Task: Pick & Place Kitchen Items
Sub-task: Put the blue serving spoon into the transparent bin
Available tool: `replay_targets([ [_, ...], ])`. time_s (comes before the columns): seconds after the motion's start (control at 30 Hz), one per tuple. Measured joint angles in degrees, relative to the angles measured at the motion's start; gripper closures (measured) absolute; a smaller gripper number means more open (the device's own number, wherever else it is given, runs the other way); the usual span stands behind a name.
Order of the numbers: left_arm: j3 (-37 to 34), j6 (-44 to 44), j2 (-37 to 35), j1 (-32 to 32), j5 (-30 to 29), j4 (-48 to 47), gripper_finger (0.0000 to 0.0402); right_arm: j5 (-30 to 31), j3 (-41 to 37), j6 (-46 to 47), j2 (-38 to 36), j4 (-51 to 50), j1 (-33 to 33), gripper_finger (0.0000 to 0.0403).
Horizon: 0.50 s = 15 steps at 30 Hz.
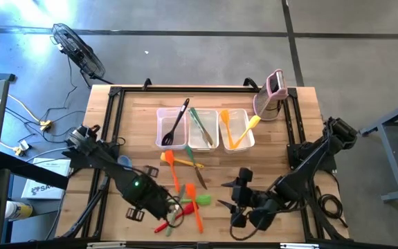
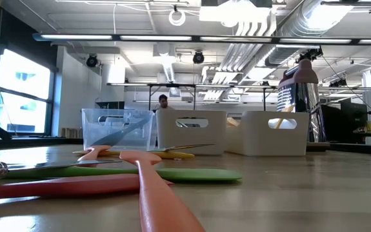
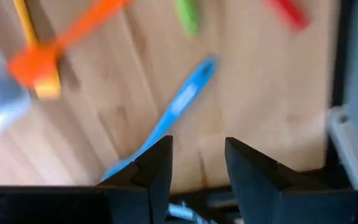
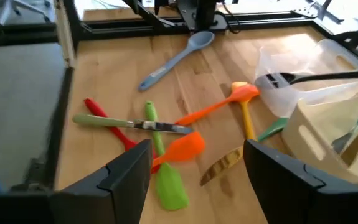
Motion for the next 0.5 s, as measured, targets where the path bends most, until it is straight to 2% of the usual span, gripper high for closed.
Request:
replay_targets([
  [0.27,-18.0,-2.4,-2.5,-3.6,0.2,0.0,0.0258,-4.2,0.0,-9.3,0.0,3.7,-5.9,0.016],
  [0.37,-22.1,-2.7,-2.5,-4.6,0.3,0.4,0.0258,-9.2,0.0,-11.7,0.0,8.0,-8.5,0.016],
  [0.5,-26.4,-8.1,-2.5,-4.7,0.1,6.5,0.0258,-15.4,0.0,-11.4,0.0,11.9,-10.8,0.016],
])
